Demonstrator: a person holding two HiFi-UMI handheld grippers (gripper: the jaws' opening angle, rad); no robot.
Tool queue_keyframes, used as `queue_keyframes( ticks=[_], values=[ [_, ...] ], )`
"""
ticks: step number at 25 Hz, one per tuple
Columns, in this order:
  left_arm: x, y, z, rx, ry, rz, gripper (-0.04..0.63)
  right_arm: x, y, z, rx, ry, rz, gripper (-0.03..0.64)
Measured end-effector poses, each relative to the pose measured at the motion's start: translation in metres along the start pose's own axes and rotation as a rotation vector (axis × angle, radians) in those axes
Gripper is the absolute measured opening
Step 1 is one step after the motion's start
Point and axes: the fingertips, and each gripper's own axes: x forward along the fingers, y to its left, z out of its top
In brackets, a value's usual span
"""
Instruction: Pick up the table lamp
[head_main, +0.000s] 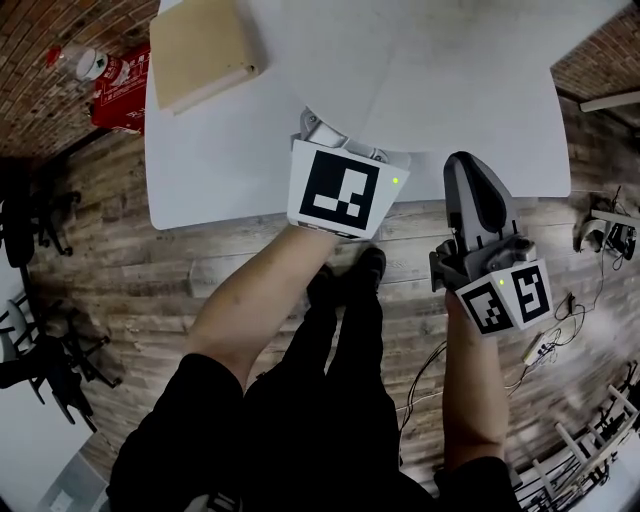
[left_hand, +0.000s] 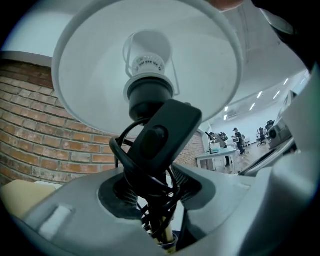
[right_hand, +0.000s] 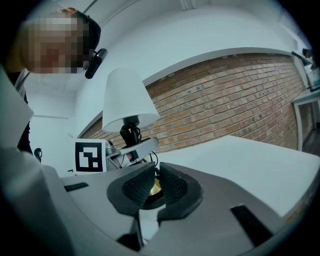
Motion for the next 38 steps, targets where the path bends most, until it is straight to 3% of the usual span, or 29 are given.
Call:
queue_keyframes(
  ticks=[4,11,25,30,38],
  values=[
    [0.005,0.001,0.004,-0.023,-0.008,0.000,0.151,-0.003,-0.002,0.003,0.001,-0.004,-0.004,0.037],
    [0.004,0.005,0.008,0.007,-0.037,-0.002,0.110,-0.002,-0.001,0.003,0.008,-0.006,-0.005,0.037],
    [0.021,0.014,-0.002,-0.008,-0.019,-0.022,0.120,0.012,0.004,-0.007,0.024,0.004,0.005,0.037],
    [0.017,0.028,-0.002,-0.036,-0.028,-0.007,0.071,0.015,0.004,-0.007,0.027,0.009,0.003,0.037],
    [0.013,0.030,0.004,-0.060,-0.040,-0.015,0.054,0.021,0.008,-0.005,0.025,0.013,0.010,0.037]
  ],
)
